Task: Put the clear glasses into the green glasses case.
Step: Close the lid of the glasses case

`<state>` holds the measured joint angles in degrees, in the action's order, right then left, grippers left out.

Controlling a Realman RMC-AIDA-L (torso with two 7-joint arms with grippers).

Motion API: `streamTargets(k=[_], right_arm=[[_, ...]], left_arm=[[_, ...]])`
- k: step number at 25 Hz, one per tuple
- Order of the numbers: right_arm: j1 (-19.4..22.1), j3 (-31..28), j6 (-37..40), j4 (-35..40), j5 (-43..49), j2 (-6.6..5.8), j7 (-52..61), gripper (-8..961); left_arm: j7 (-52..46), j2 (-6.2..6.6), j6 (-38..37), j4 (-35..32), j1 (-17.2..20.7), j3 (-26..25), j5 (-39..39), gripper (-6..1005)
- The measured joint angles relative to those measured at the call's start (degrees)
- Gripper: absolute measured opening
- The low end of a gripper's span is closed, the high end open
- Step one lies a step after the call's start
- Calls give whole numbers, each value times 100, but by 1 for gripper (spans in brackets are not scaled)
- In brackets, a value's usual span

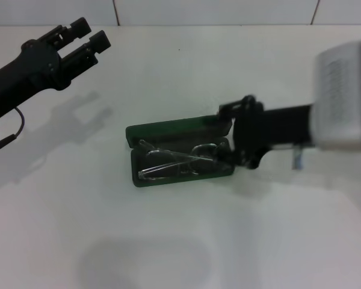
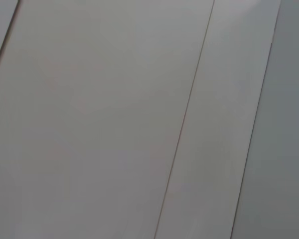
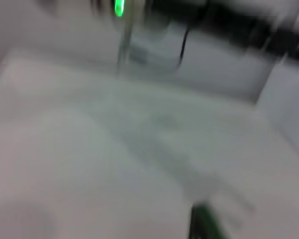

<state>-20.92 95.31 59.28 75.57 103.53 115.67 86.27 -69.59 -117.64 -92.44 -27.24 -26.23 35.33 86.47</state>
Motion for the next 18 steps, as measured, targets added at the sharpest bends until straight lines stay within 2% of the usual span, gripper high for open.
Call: streamTargets(k=[4,7,11,14,18], right_arm=[[-259,-1694,1446,-1079,-1590,-2,-736,491],[-672,-3237,2299,-2694,-2623,-51,-1266,495],[-1063,-4633,2714,-4371,-2850,-202,-1724,502],[-1022,-5081,2572,-4704,-2860,-188,-1966,507],[-897,-5240,2414,-4700,-2866,-103,-2139,513]], left_arm=[[13,-5,78,0,-45,10,-18,576],[17,-12,185,29,-73,14,6,576],[-27,-41,536,60,-166,252,19,575],[-249,-45,934,52,-320,770,63,574],[-856,-45,1685,26,-748,1346,360,574]])
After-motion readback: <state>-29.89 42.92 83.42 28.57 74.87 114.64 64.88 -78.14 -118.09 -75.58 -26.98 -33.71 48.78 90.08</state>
